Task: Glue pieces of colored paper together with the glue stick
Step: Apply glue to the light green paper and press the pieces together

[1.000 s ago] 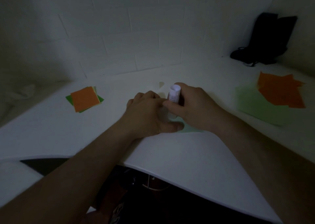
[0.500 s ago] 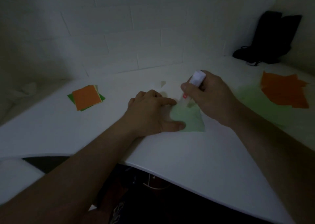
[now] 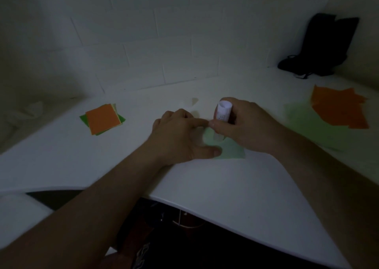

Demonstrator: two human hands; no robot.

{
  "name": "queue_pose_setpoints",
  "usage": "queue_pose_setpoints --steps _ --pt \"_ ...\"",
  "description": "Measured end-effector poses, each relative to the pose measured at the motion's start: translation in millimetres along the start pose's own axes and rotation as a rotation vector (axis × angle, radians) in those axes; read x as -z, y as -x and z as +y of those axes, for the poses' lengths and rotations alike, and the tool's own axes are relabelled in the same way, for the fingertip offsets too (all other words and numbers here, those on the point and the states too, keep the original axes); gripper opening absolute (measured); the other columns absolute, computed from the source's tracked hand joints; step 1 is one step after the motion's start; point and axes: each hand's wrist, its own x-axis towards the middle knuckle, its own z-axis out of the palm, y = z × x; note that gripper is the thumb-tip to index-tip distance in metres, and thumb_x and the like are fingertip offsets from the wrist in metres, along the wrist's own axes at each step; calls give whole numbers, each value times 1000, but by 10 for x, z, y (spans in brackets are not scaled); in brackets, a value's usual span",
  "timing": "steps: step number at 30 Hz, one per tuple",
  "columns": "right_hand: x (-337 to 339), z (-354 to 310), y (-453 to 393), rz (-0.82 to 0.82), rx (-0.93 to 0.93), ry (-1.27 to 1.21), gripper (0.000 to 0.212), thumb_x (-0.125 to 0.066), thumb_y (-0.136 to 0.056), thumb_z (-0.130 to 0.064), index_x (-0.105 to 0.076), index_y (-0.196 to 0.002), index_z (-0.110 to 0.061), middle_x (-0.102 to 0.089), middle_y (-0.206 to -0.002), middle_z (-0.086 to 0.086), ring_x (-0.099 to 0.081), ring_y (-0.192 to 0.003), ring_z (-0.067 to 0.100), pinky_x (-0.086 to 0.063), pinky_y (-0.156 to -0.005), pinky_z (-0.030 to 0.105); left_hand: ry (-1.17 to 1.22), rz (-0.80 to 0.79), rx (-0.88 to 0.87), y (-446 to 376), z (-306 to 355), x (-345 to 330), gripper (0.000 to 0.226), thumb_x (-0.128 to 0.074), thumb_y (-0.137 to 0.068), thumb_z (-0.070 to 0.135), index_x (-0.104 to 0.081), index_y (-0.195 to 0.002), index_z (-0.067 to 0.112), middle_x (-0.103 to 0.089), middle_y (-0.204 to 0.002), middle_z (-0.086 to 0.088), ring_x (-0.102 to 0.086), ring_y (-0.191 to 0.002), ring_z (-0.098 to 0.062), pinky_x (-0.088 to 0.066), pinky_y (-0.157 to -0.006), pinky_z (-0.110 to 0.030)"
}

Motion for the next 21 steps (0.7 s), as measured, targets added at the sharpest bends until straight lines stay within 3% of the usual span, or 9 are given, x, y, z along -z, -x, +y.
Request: queue_pose_setpoints --steps 6,15,21 --pt "65 75 26 21 -14 20 19 -71 -90 -41 -60 -84 -27 -68 -80 -9 -61 -71 2 -41 -60 17 -15 -11 9 3 1 6 102 -40 -46 101 -47 -139 59 -41 -112 12 -41 -113 -21 -35 -98 -39" --pt "198 171 54 -26 -6 10 20 -72 -90 -39 -63 -84 -22 -69 -83 -6 -65 -80 14 -52 -76 37 -31 -10 2 13 5 9 103 -38 -47 101 -46 -141 58 -37 -113 14 -41 -118 -23 -36 -101 -40" --pt "254 210 66 -27 19 23 20 -71 -90 -36 -61 -80 -21 -67 -81 -3 -64 -78 18 -53 -75 43 -24 -11 2 13 12 5 103 -38 -47 101 -46 -141 58 -38 -114 14 -41 -121 -23 -34 -102 -40"
